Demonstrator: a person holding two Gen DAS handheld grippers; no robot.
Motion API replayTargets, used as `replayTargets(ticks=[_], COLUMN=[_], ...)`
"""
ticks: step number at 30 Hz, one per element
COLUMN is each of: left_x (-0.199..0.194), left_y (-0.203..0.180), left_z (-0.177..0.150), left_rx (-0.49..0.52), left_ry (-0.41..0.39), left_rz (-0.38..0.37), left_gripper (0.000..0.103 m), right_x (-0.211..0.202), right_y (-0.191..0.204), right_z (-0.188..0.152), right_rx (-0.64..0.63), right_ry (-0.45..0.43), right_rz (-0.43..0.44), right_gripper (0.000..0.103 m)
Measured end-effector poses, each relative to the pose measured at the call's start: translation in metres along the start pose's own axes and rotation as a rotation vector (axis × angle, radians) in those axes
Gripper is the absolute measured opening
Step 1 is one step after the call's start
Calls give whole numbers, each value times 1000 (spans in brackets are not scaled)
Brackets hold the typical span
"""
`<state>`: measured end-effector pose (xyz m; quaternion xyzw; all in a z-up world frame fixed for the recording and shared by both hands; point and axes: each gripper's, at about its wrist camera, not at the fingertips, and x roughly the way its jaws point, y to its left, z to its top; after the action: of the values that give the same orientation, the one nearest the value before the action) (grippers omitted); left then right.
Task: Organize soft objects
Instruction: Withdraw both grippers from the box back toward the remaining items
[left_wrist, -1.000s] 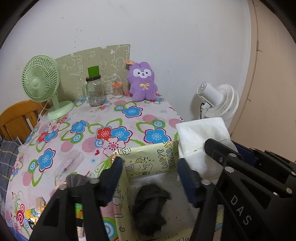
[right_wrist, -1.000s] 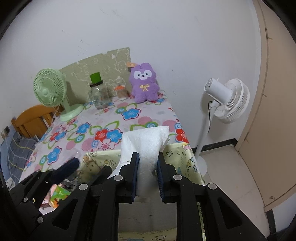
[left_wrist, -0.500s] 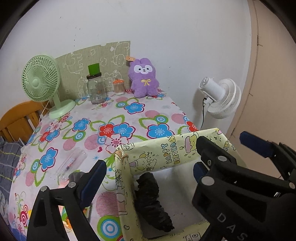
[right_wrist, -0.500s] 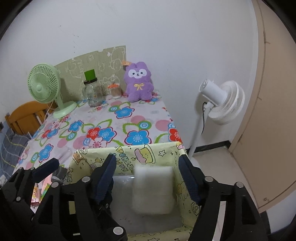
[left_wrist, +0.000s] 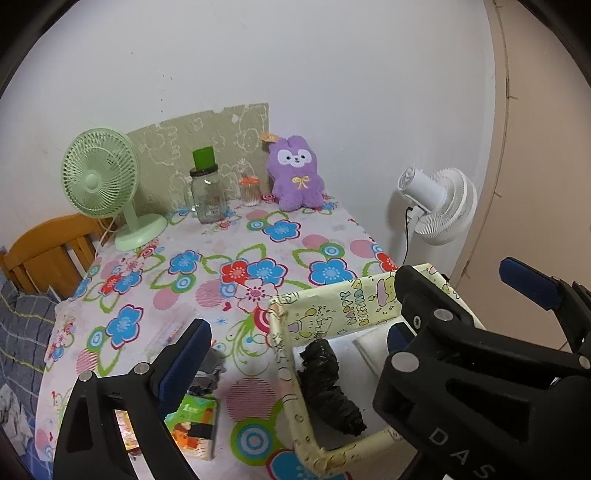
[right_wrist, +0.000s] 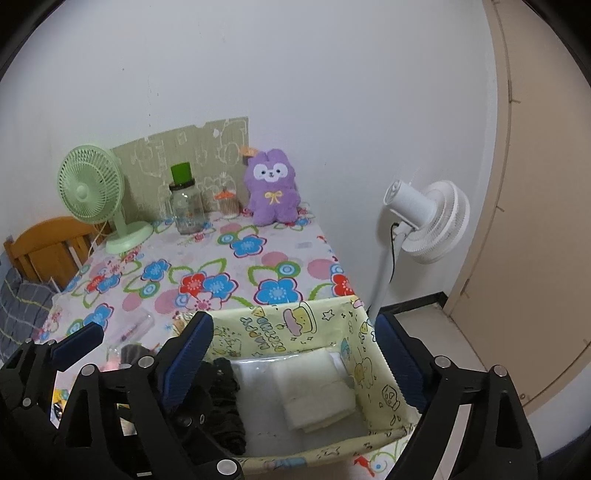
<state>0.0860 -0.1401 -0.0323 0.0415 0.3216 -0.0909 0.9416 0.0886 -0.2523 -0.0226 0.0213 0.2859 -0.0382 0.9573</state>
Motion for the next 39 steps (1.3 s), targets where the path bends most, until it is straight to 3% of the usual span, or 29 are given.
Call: replayTargets(ticks=[19, 39], left_x=[-52, -52], left_y=[53, 119], left_z=[-15, -41], left_rx=[-11, -43], left_ry=[-77, -82], left_rz=[55, 126], left_gripper=[100, 103], right_x=[-50, -39], right_y=[54, 119], right_z=[-8, -25], right_rx=[-16, -21], right_ry=[-81, -63], right_rz=[12, 96], right_gripper=[100, 100])
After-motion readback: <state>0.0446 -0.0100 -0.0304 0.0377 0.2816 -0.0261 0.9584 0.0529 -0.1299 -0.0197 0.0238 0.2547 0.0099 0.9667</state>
